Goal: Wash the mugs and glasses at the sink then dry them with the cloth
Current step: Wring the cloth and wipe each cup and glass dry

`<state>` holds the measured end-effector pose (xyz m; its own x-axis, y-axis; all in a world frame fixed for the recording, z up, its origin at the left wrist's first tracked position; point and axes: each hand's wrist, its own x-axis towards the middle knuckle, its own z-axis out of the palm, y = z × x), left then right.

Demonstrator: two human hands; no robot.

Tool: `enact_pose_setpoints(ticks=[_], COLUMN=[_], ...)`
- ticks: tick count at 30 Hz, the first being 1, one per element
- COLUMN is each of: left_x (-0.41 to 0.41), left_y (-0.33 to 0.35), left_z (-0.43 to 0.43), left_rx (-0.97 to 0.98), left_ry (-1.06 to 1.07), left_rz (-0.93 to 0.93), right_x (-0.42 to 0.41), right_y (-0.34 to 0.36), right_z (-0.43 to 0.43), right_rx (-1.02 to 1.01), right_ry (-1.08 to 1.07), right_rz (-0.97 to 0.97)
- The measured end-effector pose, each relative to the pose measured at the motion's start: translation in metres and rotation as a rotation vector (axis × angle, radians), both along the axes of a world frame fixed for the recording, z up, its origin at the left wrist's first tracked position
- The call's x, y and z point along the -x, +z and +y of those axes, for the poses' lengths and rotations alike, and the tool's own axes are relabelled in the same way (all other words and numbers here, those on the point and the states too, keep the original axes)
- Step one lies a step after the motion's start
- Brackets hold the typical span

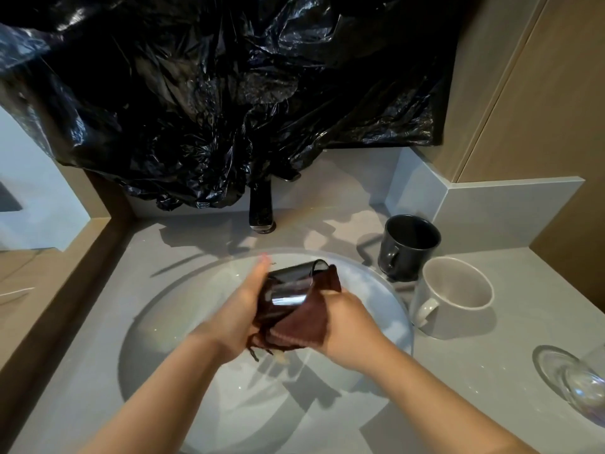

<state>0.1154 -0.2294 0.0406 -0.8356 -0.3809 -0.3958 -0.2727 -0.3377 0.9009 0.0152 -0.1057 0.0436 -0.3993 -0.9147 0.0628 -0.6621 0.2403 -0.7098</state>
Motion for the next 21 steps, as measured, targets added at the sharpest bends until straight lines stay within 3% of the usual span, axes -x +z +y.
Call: enact_pose_setpoints(ticks=[1, 2, 4, 6, 7, 8, 10, 14, 16, 18, 21], left_x=[0.001, 0.004, 0.007, 0.006, 0.004, 0.003, 0.002, 0.003, 0.004, 0.007, 0.003], left_y=[0.000, -0.003, -0.012, -0.013, -0.014, -0.014, -0.017, -0.006, -0.006, -0.012, -0.011], left_z=[0.003, 0.004, 0.007, 0.008, 0.007, 0.006, 0.004, 0.001, 0.001, 0.002, 0.008], left_rx=[0.032, 0.114, 0.442, 0.897, 1.088, 1.200, 1.125, 0.101, -0.063, 0.118, 0.931], left_ry=[0.041, 0.103, 0.213, 0.224, 0.200, 0.168, 0.130, -0.056, -0.024, 0.119, 0.158], left_rz=[-0.010, -0.004, 0.076, 0.078, 0.089, 0.112, 0.145, 0.072, 0.067, 0.073, 0.050], right_x=[-0.002, -0.005, -0.010, -0.006, -0.003, 0.001, 0.006, 0.006, 0.001, -0.002, 0.000], right_y=[-0.005, -0.007, -0.003, 0.002, 0.005, 0.006, 0.008, 0.009, 0.010, 0.006, 0.004], right_z=[-0.001, -0.001, -0.003, -0.006, -0.006, -0.006, -0.008, -0.002, 0.001, 0.000, -0.006], right_rx=[-0.008, 0.048, 0.213, 0.229, 0.198, 0.173, 0.206, 0.308, 0.250, 0.251, 0.262], right_ry=[0.002, -0.035, -0.260, -0.364, -0.365, -0.364, -0.367, -0.300, -0.205, -0.248, -0.392], right_rz=[0.056, -0.028, -0.545, -1.117, -1.346, -1.450, -1.370, -0.730, -0.604, -0.637, -1.000])
